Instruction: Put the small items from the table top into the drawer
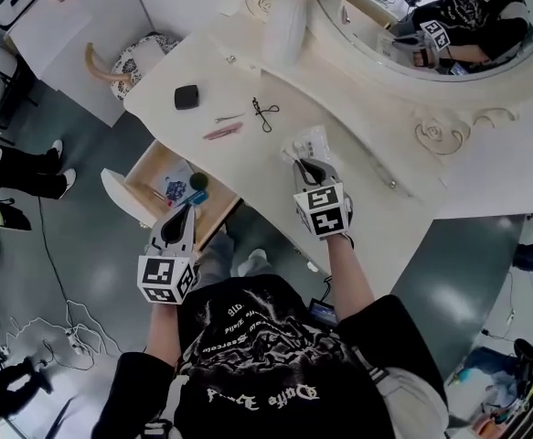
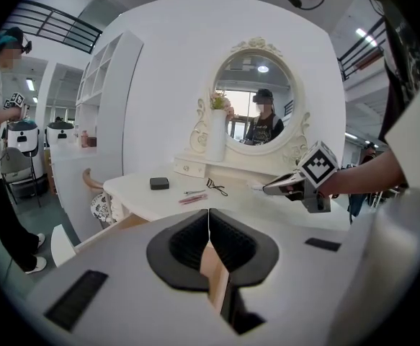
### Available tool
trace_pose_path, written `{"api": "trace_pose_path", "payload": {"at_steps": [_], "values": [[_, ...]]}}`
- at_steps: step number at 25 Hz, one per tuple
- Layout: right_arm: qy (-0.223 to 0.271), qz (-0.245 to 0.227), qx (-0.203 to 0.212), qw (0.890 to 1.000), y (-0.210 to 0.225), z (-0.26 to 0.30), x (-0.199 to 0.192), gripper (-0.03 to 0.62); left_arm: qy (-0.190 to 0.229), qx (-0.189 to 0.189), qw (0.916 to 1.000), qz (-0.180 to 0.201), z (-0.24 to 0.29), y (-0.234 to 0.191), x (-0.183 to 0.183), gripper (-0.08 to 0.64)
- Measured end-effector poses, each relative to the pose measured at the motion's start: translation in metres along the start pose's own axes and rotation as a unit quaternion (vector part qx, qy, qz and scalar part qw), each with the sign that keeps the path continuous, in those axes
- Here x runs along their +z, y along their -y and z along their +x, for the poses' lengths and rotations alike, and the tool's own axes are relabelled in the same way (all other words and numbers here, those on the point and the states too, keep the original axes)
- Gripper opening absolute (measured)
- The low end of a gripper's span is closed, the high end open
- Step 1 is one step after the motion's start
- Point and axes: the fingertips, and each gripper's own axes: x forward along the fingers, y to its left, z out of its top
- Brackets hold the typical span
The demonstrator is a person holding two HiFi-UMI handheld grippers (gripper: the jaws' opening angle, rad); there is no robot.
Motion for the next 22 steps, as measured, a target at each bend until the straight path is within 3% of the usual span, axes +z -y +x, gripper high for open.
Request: {"api": "trace_pose_path", "payload": {"at_steps": [11, 22], "values": [[0.022, -0.044, 0.067, 0.997, -0.057, -0.016, 0.020, 0.026, 0.008, 0.016, 0.9997, -0.014, -0.014, 0.011, -0.007, 0.017], [0.030, -0.107, 0.136, 0.984, -0.110, -0.017, 0.036, 0.025, 0.015, 0.057, 0.9978, -0.032, -0.031, -0.001, -0.014, 0.017]]}}
